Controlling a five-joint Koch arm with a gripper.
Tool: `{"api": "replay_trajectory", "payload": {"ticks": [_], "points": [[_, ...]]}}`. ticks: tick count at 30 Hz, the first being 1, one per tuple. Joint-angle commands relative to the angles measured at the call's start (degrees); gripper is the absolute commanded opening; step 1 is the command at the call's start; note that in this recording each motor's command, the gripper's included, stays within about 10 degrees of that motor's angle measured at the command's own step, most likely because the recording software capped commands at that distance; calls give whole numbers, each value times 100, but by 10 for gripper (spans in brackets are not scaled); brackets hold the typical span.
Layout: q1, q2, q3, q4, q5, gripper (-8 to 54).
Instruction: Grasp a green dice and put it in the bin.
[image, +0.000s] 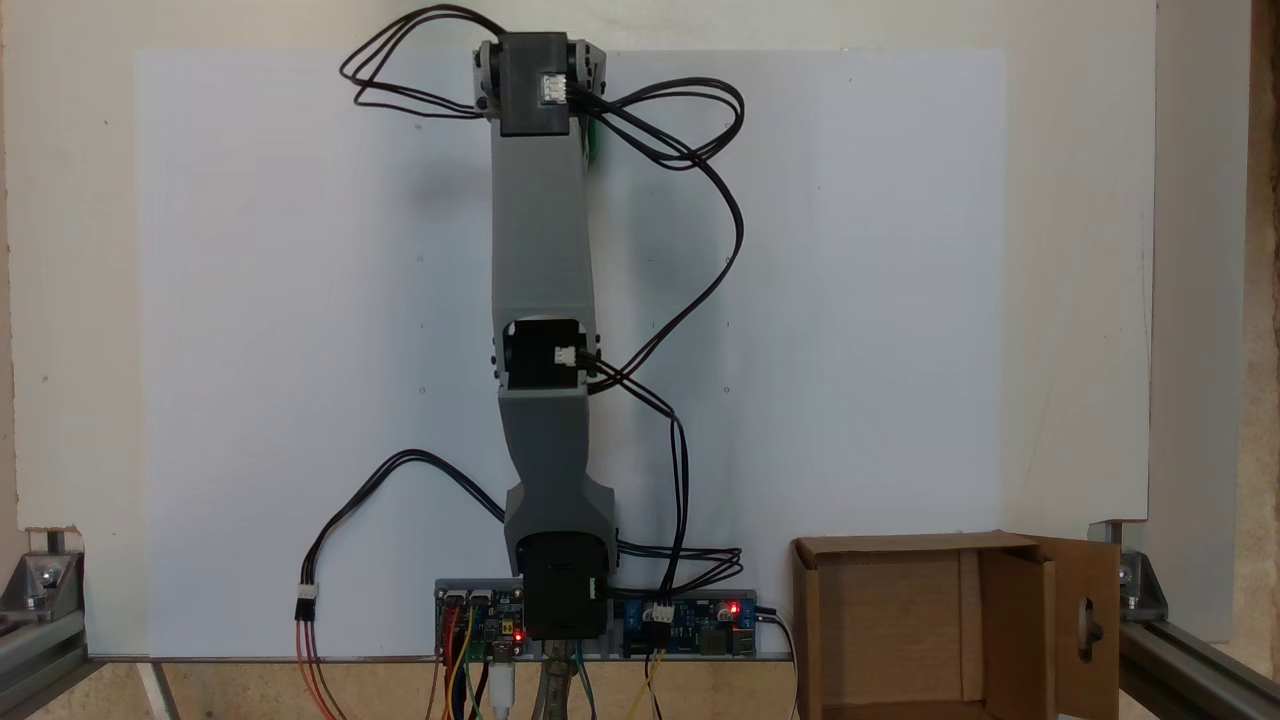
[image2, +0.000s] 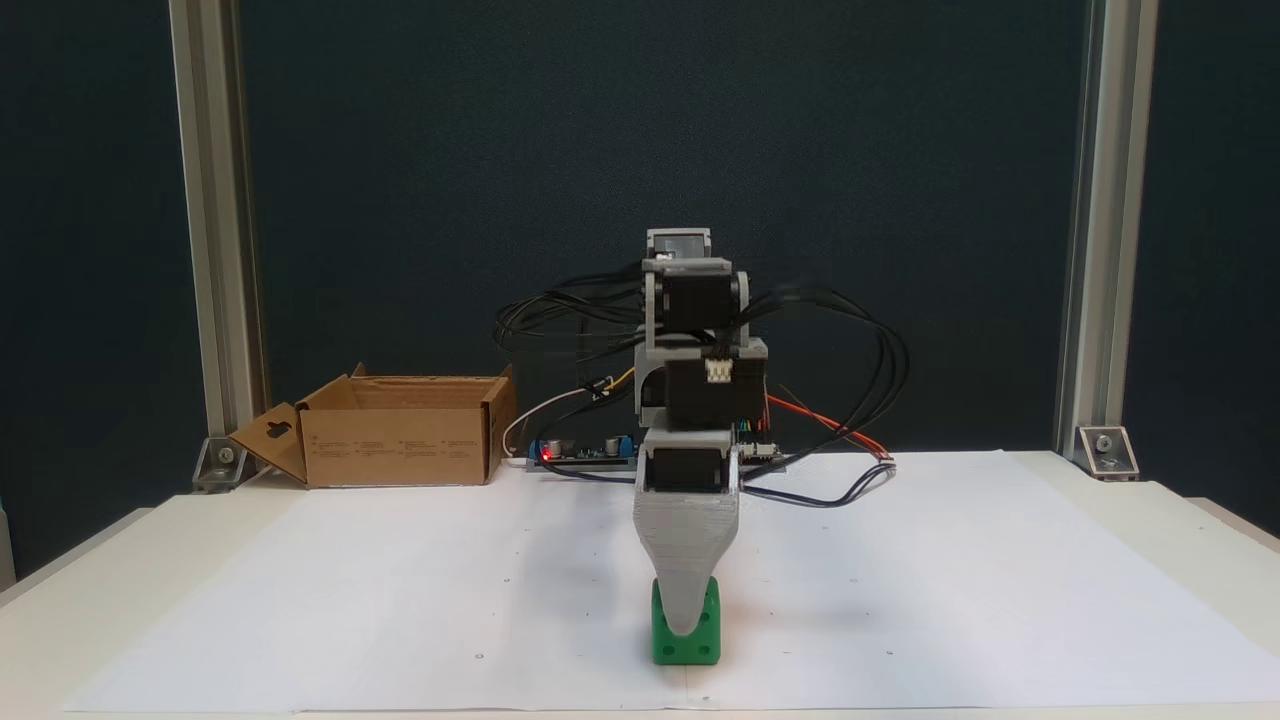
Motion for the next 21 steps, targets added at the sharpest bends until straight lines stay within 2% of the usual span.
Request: {"api": "replay_trajectory", "payload": {"ticks": [1,21], "points": [[0,97,-88,-9,-264,432],[114,18,141,-9,-325,430]]}}
